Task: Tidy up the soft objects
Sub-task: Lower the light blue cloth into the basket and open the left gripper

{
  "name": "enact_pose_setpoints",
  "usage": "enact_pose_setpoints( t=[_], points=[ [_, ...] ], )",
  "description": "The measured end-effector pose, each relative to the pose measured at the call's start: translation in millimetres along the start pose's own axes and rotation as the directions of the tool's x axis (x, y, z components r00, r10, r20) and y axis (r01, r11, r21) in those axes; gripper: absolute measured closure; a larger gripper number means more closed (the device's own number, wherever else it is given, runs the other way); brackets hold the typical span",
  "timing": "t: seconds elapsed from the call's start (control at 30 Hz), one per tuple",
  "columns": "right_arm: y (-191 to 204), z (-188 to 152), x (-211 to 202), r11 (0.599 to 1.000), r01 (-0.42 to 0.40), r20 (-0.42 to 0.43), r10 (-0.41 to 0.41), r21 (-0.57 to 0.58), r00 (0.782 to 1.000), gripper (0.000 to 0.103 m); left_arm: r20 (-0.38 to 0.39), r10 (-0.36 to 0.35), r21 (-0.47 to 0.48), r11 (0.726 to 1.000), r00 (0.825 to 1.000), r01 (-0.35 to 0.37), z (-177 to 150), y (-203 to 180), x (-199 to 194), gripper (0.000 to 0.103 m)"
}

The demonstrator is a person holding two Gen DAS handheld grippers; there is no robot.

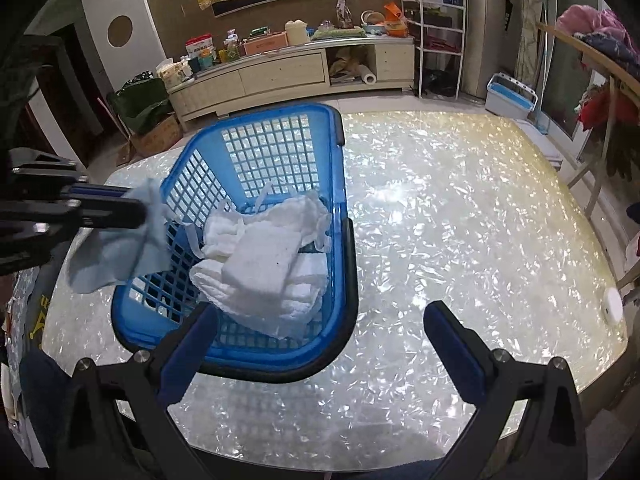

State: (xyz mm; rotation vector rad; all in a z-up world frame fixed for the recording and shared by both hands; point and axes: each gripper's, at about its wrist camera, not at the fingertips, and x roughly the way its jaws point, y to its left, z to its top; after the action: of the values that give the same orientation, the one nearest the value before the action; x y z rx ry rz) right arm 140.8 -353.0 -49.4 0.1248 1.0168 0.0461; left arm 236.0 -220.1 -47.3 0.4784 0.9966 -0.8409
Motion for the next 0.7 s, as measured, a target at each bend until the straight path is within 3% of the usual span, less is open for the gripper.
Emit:
enact_pose_setpoints(
  t=[0.37,0.7],
  points=[
    [-13,1,22,1.000,-0.011,-0.034,0.012,0.029,0.999,0.000,-0.082,-0.019,-0.014,1.000,0.996,0.018,10,12,69,0.100],
    [-14,5,28,0.999,-0.028,-0.042,0.029,0.039,0.999,0.000,-0.136,0.011,0.015,1.000,0.991,-0.009,12,14,97,0.099]
  ],
)
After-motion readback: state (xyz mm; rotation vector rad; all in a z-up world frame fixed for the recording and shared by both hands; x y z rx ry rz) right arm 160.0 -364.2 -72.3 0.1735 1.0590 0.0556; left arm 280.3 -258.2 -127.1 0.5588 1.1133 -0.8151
